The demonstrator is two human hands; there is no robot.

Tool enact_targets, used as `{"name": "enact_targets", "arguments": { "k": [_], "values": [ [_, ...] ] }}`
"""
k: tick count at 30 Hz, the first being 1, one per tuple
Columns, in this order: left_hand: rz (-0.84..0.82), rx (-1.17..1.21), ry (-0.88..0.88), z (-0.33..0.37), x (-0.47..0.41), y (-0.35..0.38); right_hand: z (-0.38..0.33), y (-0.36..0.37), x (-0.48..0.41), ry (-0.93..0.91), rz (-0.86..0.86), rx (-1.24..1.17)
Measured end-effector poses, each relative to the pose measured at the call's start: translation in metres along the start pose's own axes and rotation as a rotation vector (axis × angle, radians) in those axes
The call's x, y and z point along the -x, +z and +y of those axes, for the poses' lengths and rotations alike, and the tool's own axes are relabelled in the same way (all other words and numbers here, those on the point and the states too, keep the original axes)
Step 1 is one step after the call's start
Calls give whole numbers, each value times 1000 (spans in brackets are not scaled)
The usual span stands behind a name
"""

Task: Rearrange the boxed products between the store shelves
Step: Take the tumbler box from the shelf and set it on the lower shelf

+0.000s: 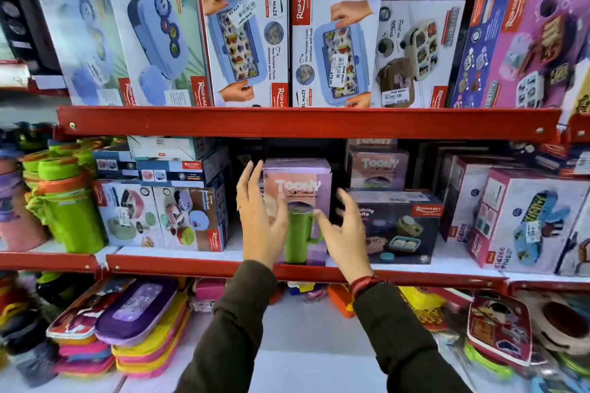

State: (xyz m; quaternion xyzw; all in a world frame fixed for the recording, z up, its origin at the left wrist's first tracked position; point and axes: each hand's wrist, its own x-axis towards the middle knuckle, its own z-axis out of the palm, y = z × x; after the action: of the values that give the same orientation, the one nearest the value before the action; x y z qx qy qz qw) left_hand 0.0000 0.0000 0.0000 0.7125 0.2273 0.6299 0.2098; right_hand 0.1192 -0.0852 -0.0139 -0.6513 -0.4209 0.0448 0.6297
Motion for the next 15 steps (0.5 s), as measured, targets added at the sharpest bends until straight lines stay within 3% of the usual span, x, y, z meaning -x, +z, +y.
{"name": "enact_targets", "arguments": {
  "k": [3,6,11,15],
  "values": [
    [-105,85,-290,-18,12,0,8,6,-1,68,-44,53],
    [-182,58,-421,-33,22,1,15,12,0,88,-60,74],
    [-144,77,-408,-38,23,5,18,14,-2,70,-10,60],
    [-100,134,-299,-29,24,1,12,3,2,-23,11,-10]
  ]
}}
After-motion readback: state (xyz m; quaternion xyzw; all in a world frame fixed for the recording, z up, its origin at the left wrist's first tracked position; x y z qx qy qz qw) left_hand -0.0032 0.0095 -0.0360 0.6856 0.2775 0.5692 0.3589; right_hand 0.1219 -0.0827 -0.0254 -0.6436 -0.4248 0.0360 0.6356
